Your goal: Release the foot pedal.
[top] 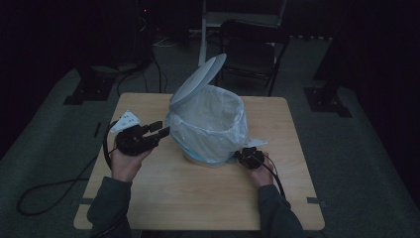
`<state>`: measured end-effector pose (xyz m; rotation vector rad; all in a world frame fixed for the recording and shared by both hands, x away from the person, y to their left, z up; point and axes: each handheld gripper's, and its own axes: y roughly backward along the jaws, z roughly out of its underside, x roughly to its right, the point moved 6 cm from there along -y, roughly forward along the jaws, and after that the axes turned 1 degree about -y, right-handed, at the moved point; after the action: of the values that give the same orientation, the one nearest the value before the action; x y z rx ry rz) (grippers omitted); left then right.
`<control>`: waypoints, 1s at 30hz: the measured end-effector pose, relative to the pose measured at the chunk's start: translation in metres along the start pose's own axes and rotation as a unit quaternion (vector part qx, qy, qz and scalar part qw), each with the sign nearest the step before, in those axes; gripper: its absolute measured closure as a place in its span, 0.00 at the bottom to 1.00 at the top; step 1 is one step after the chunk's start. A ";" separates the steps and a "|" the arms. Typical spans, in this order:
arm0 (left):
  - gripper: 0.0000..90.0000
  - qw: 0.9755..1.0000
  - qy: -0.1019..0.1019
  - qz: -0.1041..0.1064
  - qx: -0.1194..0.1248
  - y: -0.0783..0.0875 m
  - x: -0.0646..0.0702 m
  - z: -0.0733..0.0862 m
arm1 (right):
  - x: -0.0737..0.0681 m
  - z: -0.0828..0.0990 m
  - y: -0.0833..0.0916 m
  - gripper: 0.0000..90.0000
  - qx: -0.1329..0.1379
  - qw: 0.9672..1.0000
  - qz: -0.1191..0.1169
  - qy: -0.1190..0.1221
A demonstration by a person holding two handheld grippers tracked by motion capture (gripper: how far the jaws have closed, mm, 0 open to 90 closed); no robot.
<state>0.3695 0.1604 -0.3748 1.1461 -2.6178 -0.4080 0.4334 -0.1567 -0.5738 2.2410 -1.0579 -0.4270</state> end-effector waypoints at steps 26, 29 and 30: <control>0.66 1.000 0.011 -0.004 -0.008 -0.002 -0.006 0.008 | 0.004 -0.010 0.014 1.00 0.020 1.000 0.003 -0.006; 0.66 1.000 0.014 -0.007 -0.011 -0.001 -0.010 0.012 | 0.010 -0.009 0.017 1.00 0.022 1.000 0.018 -0.012; 0.66 1.000 0.016 -0.009 -0.011 -0.001 -0.011 0.013 | 0.012 -0.009 0.019 1.00 0.023 0.999 0.023 -0.014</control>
<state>0.3731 0.1694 -0.3885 1.1600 -2.5712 -0.4177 0.4349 -0.1714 -0.5550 2.2526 -1.1413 -0.4202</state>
